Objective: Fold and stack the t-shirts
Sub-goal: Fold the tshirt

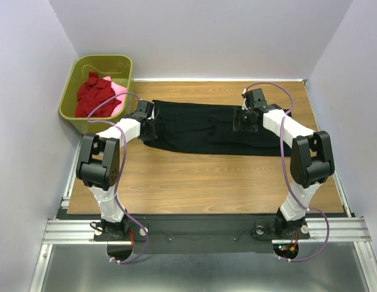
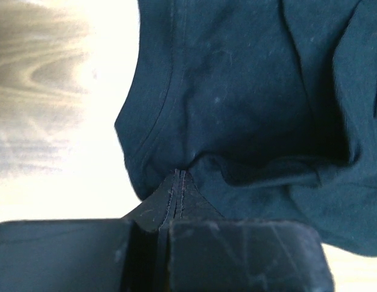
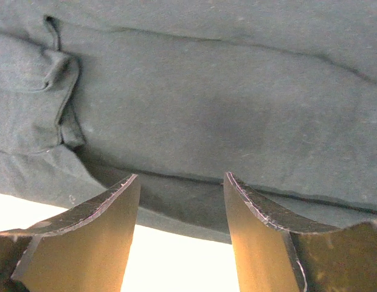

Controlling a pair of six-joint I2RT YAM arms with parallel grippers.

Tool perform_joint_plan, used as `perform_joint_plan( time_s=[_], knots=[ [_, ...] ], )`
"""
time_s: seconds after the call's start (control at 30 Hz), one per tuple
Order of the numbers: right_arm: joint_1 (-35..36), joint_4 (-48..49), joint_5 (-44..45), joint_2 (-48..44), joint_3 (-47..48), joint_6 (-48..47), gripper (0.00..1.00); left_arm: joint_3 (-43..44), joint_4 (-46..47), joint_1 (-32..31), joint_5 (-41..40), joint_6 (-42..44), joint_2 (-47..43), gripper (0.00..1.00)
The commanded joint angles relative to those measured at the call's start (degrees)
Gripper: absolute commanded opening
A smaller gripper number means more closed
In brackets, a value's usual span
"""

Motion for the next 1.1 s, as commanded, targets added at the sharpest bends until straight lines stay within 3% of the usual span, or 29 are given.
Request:
perform_joint_plan(
  time_s=[0.0,0.53,0.8,0.9,0.93,1.07],
  knots=[
    [-1.3,2.1,0.8,-1.2,-0.1,0.4,0.63,-1.9,-3.4,0.0,-1.3,-2.2,-6.0,0.00],
    [-1.3,2.1,4.0,-1.6,-0.8,-1.1,0.61,-15.2,-5.0,0.3,-0.4,-8.7,-13.7,0.00],
    [-1.3,2.2,4.6,-1.2,-0.8,-1.4,0.61,-16.3,-3.5,2.6,1.1,-7.5,-16.8,0.01],
    [-1.3,2.2,4.2,-1.3,-0.7,-1.8,0.61,-14.9,-1.7,2.6,1.9,-5.9,-18.7,0.13],
    [-1.3,2.2,3.8,-1.4,-0.6,-1.8,0.61,-13.7,-1.5,2.5,2.1,-4.6,-18.8,0.26],
    [-1.3,2.3,3.4,-1.6,-0.8,-1.8,0.61,-10.3,-0.8,2.5,3.2,-2.3,-17.0,0.39]
  ],
)
